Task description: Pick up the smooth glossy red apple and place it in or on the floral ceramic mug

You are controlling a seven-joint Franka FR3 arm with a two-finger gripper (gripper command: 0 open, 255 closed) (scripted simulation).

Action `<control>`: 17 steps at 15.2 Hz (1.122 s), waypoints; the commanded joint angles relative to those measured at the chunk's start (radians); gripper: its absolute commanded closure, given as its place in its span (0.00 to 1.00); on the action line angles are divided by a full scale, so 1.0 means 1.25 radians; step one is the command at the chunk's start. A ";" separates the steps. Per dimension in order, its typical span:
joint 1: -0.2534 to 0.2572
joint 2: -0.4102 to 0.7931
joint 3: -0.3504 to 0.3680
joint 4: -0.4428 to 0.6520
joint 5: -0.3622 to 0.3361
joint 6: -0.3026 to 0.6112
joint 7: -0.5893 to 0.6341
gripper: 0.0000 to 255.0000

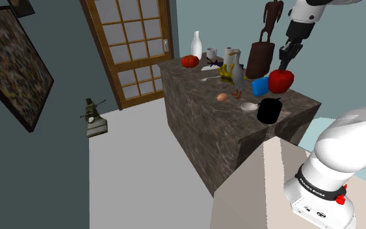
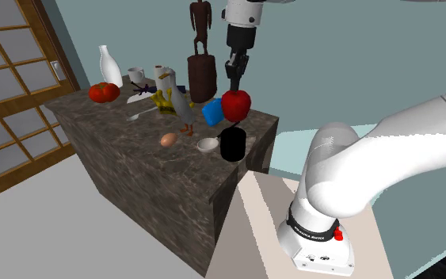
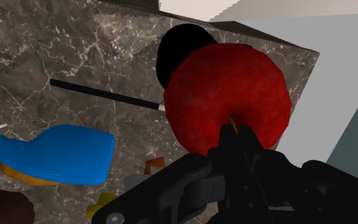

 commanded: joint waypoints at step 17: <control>-0.014 -0.009 -0.030 -0.145 -0.027 0.136 -0.002 1.00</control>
